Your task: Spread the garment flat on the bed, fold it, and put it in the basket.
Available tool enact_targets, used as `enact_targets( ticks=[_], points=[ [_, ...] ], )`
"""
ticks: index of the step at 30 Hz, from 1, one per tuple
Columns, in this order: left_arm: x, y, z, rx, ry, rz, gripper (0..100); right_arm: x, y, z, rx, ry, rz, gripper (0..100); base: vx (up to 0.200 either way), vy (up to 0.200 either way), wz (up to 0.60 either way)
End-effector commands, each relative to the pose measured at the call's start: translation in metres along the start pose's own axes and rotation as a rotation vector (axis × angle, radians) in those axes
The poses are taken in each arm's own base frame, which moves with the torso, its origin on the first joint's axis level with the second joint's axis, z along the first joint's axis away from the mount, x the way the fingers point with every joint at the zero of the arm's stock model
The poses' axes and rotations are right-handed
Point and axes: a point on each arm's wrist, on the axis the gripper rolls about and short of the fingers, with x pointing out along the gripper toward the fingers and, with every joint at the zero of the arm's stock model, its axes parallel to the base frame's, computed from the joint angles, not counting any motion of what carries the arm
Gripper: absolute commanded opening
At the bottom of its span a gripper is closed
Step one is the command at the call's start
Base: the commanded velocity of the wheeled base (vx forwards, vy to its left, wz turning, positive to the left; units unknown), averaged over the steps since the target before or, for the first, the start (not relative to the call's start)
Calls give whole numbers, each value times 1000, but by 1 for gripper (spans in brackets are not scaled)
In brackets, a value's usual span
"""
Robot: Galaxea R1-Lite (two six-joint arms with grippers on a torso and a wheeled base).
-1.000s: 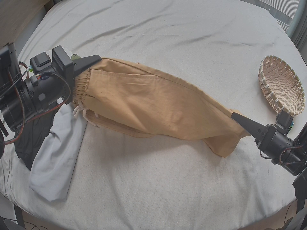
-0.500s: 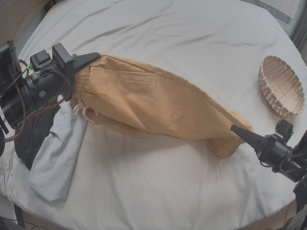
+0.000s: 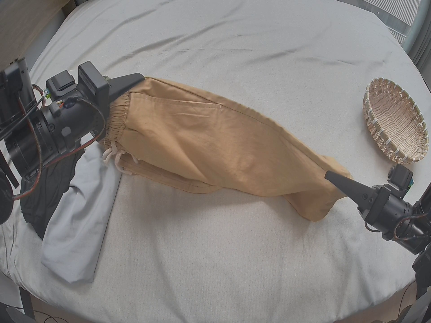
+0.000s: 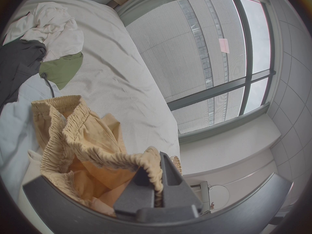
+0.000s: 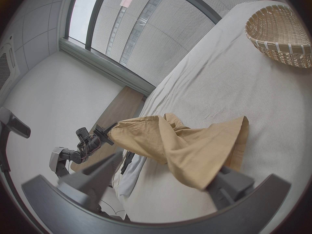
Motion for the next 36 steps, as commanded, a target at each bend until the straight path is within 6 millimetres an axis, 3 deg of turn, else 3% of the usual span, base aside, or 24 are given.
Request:
enact_targets(
  ticks=[1,13,14,31,32,36],
  points=[
    [-1,0,0,-2,4,-4,0,4,-4,-3,5,15,-12,0,0,0,0],
    [-7,1,-3,-1,5,0,0,6,-7,-1,-2,6,-27,0,0,0,0],
    [-7,0,-3,-2,3,-5,0,7,-7,0,-4,3,-24,100,0,0,0],
    [-9,-2,-2,2,-5,-18,0,21,-5,6,-16,-26,4,100,0,0,0],
    [-9,-3,-2,3,-5,-19,0,21,-5,7,-17,-30,5,0,0,0,0],
    [-14,-7,-1,4,-7,-37,0,20,-6,9,-23,-46,6,0,0,0,0]
  ],
)
